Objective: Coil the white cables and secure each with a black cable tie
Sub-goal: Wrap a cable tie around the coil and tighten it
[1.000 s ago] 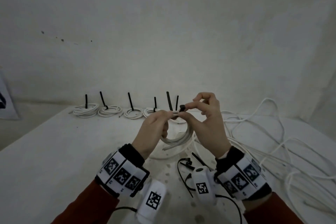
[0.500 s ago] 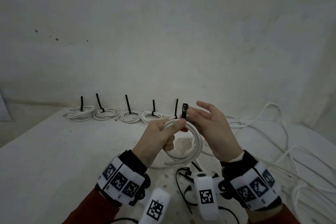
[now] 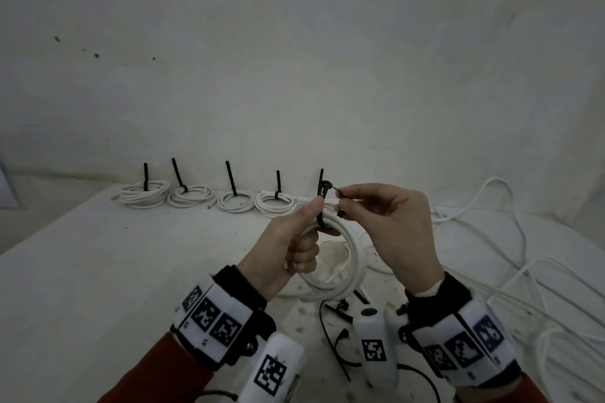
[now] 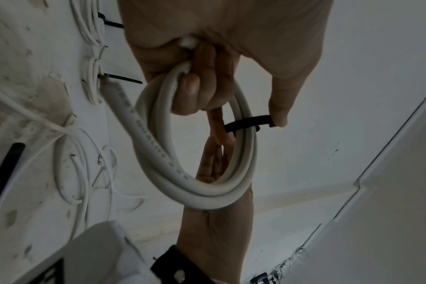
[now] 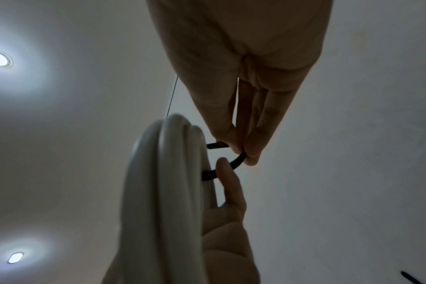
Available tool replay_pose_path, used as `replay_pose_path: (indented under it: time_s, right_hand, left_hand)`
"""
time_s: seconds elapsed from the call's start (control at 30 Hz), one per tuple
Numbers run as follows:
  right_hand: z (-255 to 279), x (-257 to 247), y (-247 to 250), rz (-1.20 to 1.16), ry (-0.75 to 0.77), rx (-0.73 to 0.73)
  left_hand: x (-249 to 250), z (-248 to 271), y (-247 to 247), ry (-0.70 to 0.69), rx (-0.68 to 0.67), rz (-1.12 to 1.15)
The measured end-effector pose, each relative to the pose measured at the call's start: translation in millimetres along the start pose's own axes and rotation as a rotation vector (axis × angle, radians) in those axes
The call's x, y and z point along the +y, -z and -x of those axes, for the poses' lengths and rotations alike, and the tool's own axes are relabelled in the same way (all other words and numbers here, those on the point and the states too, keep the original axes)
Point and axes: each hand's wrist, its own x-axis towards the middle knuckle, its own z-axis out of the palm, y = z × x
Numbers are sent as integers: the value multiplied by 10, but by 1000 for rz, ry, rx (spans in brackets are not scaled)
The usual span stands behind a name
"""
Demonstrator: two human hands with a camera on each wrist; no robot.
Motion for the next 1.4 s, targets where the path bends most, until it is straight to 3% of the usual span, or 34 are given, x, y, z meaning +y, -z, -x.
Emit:
replay_pose_path:
  time_s: [0.37,1.03,1.2,1.4]
  right_hand:
    - [38,-37,-10,74,119,-14]
    - [37,-3,-16,204,412,-37]
    - [54,-23,7,219,421,-54]
    - [126,-90,-36,54,389,25]
  left_hand:
    - [1,3,-10,52,-62,22]
    - [75,22,47,49,-50,-61]
    - [80,35,36,65,-60,-96]
    - [51,38,10,48,-47,-77]
